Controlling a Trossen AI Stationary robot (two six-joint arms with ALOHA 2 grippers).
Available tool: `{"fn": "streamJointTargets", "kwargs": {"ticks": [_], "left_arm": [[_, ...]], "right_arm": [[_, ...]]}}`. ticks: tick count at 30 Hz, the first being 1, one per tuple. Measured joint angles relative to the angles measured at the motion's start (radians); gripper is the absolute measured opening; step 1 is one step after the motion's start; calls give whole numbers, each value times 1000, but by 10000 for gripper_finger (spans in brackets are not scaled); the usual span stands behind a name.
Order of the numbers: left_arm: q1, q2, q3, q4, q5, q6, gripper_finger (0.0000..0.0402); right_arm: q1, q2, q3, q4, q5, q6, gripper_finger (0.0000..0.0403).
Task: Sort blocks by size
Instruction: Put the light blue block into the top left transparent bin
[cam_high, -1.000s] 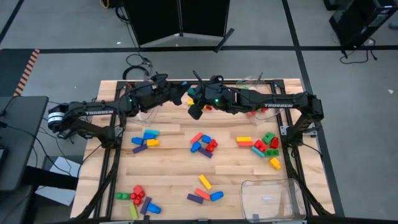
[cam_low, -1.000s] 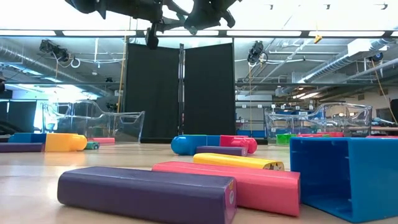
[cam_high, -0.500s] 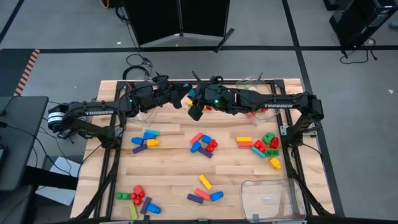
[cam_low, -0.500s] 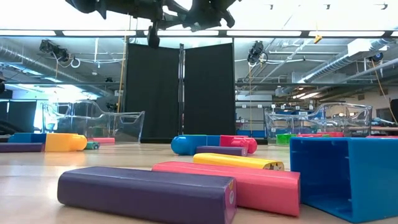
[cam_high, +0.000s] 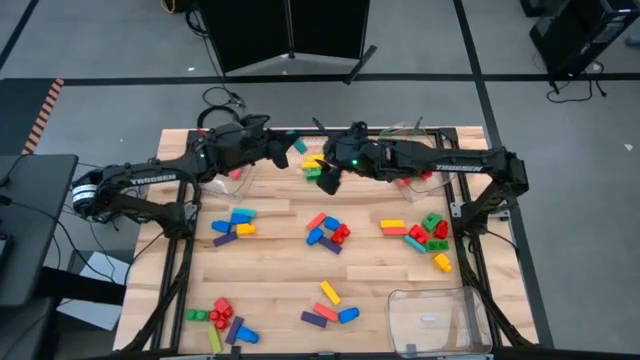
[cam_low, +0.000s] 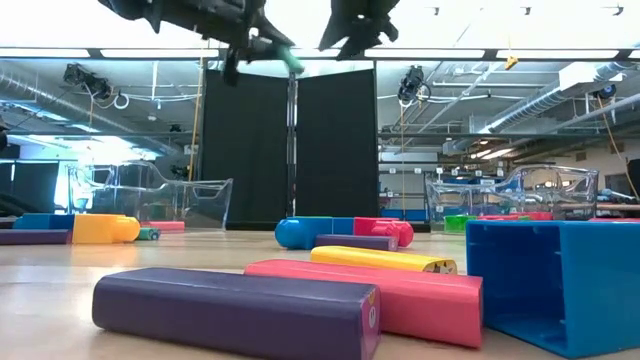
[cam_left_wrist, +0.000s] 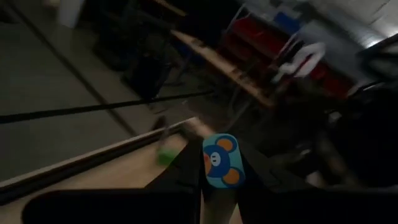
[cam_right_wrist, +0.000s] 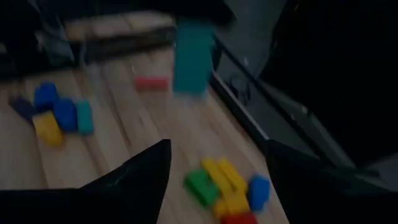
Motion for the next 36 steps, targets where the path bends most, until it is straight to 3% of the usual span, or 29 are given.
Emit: {"fn": "streamJointTargets", "kwargs": {"ticks": [9, 15, 23, 33, 36], "left_arm": [[258, -108, 0, -540, 11, 41, 65], [469, -81, 0, -803, 35, 154, 65], [618, 80, 0, -918, 108, 308, 65], [631, 245, 0, -955, 62, 367, 65], [631, 278, 0, -955, 60, 373, 91]], "right_arm": [[1, -45, 0, -333, 0, 263, 259], [15, -45, -35, -352, 0, 356, 244], [17, -45, -76, -323, 0, 452, 238], [17, -45, -110, -259, 0, 524, 236], [17, -45, -110, -252, 0, 534, 236]]}}
